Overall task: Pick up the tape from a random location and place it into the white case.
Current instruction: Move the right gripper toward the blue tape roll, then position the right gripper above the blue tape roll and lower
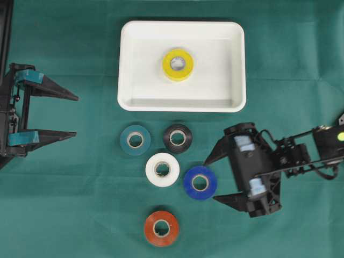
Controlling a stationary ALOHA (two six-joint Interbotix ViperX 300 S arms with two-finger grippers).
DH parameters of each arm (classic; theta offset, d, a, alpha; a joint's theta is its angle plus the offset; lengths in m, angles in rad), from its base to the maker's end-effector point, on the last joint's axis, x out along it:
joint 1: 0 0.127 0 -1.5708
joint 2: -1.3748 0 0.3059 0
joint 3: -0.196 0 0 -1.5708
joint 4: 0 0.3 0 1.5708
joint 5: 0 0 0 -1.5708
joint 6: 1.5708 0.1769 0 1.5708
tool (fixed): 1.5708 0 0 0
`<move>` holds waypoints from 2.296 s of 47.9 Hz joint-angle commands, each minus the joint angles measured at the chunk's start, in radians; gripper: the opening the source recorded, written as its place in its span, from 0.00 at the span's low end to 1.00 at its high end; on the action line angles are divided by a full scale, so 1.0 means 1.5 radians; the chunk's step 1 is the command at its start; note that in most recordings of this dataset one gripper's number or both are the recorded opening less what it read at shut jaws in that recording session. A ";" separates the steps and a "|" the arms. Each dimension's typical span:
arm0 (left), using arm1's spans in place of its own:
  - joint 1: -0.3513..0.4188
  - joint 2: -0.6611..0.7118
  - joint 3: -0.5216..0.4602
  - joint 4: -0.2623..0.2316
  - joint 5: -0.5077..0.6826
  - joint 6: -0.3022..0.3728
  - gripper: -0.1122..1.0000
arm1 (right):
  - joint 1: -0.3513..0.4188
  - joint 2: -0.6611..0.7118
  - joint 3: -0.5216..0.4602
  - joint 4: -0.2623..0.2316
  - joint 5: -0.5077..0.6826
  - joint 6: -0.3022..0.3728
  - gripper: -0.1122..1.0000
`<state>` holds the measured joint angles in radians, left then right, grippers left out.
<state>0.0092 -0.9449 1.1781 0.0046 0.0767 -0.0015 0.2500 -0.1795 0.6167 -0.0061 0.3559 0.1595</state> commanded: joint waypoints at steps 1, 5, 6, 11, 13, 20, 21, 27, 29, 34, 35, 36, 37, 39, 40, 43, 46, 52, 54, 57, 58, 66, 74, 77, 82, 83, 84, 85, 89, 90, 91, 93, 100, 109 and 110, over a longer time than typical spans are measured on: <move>-0.002 0.004 -0.009 -0.001 -0.006 0.001 0.98 | 0.003 0.008 -0.039 0.002 0.046 0.008 0.92; -0.002 0.004 -0.009 -0.001 -0.006 0.001 0.98 | 0.004 0.027 -0.062 0.002 0.097 0.020 0.92; -0.002 0.004 -0.009 -0.001 -0.006 0.001 0.98 | 0.005 0.031 -0.067 0.002 0.107 0.022 0.92; -0.002 0.006 -0.008 0.000 -0.005 0.002 0.98 | 0.010 0.045 -0.088 0.002 0.146 0.026 0.92; -0.002 0.007 -0.008 -0.001 -0.004 0.002 0.98 | 0.014 0.050 -0.095 0.002 0.161 0.026 0.92; -0.002 0.008 -0.008 -0.001 -0.003 0.004 0.98 | 0.018 0.055 -0.104 0.002 0.171 0.028 0.92; -0.002 0.008 -0.008 -0.001 -0.003 0.004 0.98 | 0.017 0.055 -0.104 0.002 0.172 0.029 0.92; -0.002 0.008 -0.007 -0.001 -0.002 0.005 0.98 | 0.017 0.055 -0.103 0.001 0.172 0.036 0.92; -0.002 0.008 -0.007 -0.001 -0.002 0.005 0.98 | 0.017 0.055 -0.104 0.001 0.172 0.037 0.92; -0.002 0.008 -0.008 0.000 -0.002 0.006 0.98 | 0.017 0.055 -0.103 0.001 0.170 0.038 0.92; -0.002 0.008 -0.008 -0.001 -0.002 0.006 0.98 | 0.017 0.055 -0.104 0.000 0.170 0.038 0.92; -0.002 0.008 -0.007 -0.001 -0.002 0.006 0.98 | 0.017 0.055 -0.103 0.000 0.169 0.037 0.92; -0.002 0.008 -0.008 0.000 -0.002 0.006 0.98 | 0.017 0.055 -0.103 0.000 0.169 0.037 0.92; -0.002 0.008 -0.008 -0.001 -0.001 0.006 0.98 | 0.017 0.055 -0.103 0.000 0.169 0.037 0.92; -0.002 0.008 -0.007 -0.001 -0.002 0.005 0.98 | 0.017 0.055 -0.103 0.000 0.169 0.038 0.92; -0.002 0.008 -0.007 0.000 -0.001 0.005 0.98 | 0.018 0.054 -0.104 0.000 0.169 0.037 0.92; -0.001 0.008 -0.007 -0.001 0.000 0.005 0.98 | 0.017 0.055 -0.103 -0.001 0.169 0.038 0.92; -0.002 0.008 -0.007 -0.001 0.000 0.005 0.98 | 0.018 0.055 -0.103 -0.001 0.169 0.037 0.92; -0.002 0.008 -0.007 -0.001 0.000 0.005 0.98 | 0.017 0.055 -0.103 -0.001 0.169 0.037 0.92; -0.002 0.008 -0.007 0.000 0.000 0.005 0.98 | 0.017 0.055 -0.102 -0.001 0.169 0.037 0.92; -0.002 0.008 -0.007 -0.001 0.000 0.005 0.98 | 0.017 0.055 -0.102 -0.001 0.169 0.037 0.92; -0.002 0.008 -0.008 -0.001 -0.001 0.004 0.98 | 0.017 0.055 -0.101 -0.002 0.170 0.037 0.92; -0.002 0.008 -0.007 -0.001 0.000 0.004 0.98 | 0.017 0.057 -0.099 -0.003 0.167 0.037 0.92; -0.002 0.008 -0.007 0.000 0.000 0.004 0.98 | 0.017 0.061 -0.099 -0.002 0.164 0.037 0.92; -0.002 0.008 -0.006 -0.001 0.000 0.004 0.98 | 0.017 0.075 -0.098 -0.002 0.156 0.037 0.92; -0.002 0.008 -0.007 0.000 0.000 0.004 0.98 | 0.017 0.078 -0.099 -0.003 0.155 0.037 0.92; -0.002 0.008 -0.007 -0.001 0.000 0.004 0.98 | 0.017 0.081 -0.099 -0.003 0.154 0.037 0.92; -0.002 0.008 -0.007 -0.001 0.000 0.004 0.98 | 0.017 0.085 -0.099 -0.003 0.153 0.037 0.92; -0.002 0.008 -0.007 -0.001 0.000 0.004 0.98 | 0.017 0.098 -0.098 -0.002 0.147 0.038 0.92; -0.001 0.008 -0.007 -0.001 0.000 0.004 0.98 | 0.017 0.102 -0.098 -0.002 0.145 0.037 0.92; -0.002 0.008 -0.007 0.000 0.000 0.004 0.98 | 0.017 0.106 -0.098 -0.002 0.143 0.037 0.92; -0.002 0.008 -0.006 -0.001 0.000 0.004 0.99 | 0.017 0.114 -0.098 -0.003 0.140 0.038 0.92; -0.001 0.008 -0.006 0.000 0.000 0.004 0.98 | 0.017 0.141 -0.098 -0.002 0.121 0.038 0.92; 0.000 0.008 -0.006 -0.001 0.000 0.004 0.98 | 0.018 0.172 -0.099 -0.002 0.090 0.038 0.92; 0.000 0.008 -0.006 0.000 -0.001 0.004 0.98 | 0.019 0.175 -0.098 -0.001 0.087 0.038 0.92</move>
<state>0.0077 -0.9388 1.1781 0.0046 0.0813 0.0061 0.2761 0.0828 0.4863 -0.0092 0.5093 0.2148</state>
